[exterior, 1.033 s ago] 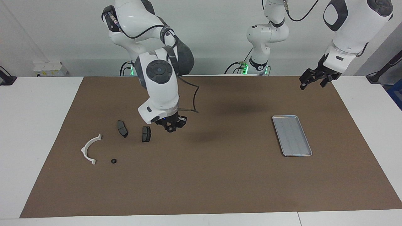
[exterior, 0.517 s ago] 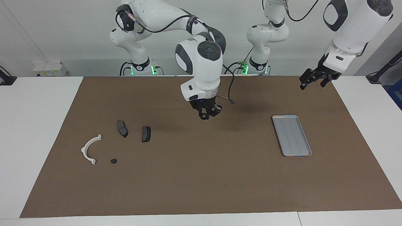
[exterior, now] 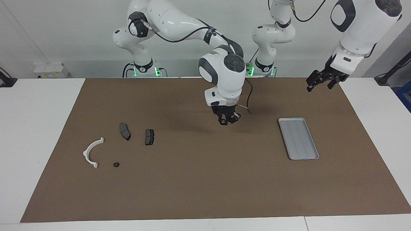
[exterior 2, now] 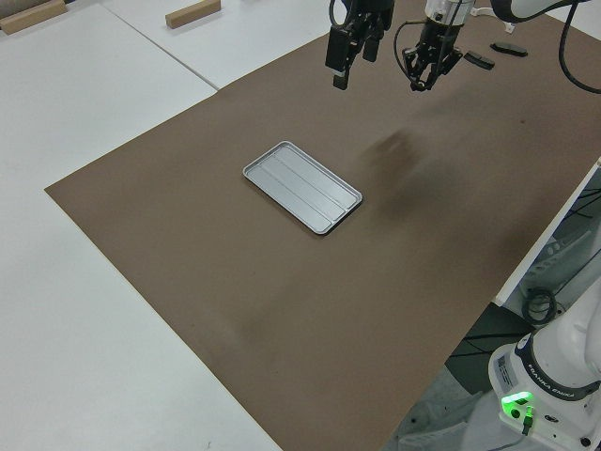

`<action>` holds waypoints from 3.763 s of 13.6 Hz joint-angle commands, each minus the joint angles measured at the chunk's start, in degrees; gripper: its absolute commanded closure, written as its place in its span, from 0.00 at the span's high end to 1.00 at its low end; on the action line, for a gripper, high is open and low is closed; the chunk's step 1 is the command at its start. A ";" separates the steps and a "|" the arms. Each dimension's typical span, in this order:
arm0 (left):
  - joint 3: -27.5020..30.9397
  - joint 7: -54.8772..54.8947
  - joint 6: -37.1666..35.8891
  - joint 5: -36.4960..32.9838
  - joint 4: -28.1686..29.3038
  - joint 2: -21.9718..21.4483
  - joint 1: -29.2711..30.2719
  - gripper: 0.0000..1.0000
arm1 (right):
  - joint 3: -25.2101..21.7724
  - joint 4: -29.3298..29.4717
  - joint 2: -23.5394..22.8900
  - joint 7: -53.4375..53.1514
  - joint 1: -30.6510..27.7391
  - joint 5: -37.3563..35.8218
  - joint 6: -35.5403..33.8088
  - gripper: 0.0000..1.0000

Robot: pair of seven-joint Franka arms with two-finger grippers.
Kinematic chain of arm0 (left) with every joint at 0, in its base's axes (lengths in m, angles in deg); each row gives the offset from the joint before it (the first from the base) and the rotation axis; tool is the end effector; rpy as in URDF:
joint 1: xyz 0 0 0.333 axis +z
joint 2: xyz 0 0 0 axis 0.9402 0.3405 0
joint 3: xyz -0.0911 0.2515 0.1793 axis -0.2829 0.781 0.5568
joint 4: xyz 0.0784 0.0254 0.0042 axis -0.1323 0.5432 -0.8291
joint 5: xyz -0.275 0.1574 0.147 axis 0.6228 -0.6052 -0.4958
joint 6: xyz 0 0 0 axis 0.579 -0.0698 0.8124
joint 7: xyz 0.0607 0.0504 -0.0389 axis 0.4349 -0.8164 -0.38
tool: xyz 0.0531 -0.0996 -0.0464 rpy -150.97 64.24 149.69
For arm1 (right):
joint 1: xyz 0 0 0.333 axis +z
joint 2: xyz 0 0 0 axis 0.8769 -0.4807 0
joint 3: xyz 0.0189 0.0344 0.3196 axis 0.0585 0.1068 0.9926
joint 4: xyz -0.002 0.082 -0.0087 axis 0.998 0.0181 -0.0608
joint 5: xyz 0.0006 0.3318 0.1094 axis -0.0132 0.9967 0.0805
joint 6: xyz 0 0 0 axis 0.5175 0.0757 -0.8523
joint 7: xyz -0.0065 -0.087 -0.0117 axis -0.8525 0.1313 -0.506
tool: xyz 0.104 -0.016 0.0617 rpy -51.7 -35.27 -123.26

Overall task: Pick bearing gear from pile to tray
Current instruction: 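Carry the bearing with the right gripper toward the table center, then lower the bearing at the table center and open the right gripper, then grasp the bearing with the left gripper while the right gripper withdraws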

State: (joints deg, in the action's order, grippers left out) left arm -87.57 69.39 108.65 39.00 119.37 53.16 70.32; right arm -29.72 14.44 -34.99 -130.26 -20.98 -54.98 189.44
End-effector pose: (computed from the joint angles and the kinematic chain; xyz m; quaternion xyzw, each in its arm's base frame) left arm 0.4914 -0.0095 0.5910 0.9989 0.0389 -0.0261 0.0069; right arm 0.5401 0.4612 0.3734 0.9425 -0.3339 -0.0103 0.0100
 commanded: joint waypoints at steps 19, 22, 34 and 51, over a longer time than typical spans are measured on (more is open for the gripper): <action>0.52 0.13 -0.90 0.49 0.18 -0.78 -0.50 1.00 | 0.47 1.49 -4.44 -0.31 -0.47 0.24 4.09 1.00; 0.52 0.13 -0.99 0.49 0.18 -0.78 -0.50 1.00 | 0.47 1.49 0.22 5.82 -3.80 0.85 0.76 1.00; -0.01 0.04 -1.69 0.49 0.53 -0.95 -0.67 1.00 | 4.60 0.53 11.03 52.56 -29.46 0.50 -13.85 1.00; -0.27 -50.57 36.95 0.75 12.21 21.00 -30.80 1.00 | 1.79 -31.45 15.96 84.14 -41.78 -0.82 21.37 1.00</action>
State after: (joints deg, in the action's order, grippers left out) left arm -88.93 21.69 141.48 39.43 131.03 71.34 41.80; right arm -28.28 -10.04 -22.17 -49.08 -61.47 -55.29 204.93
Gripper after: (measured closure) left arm 0.000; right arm 0.000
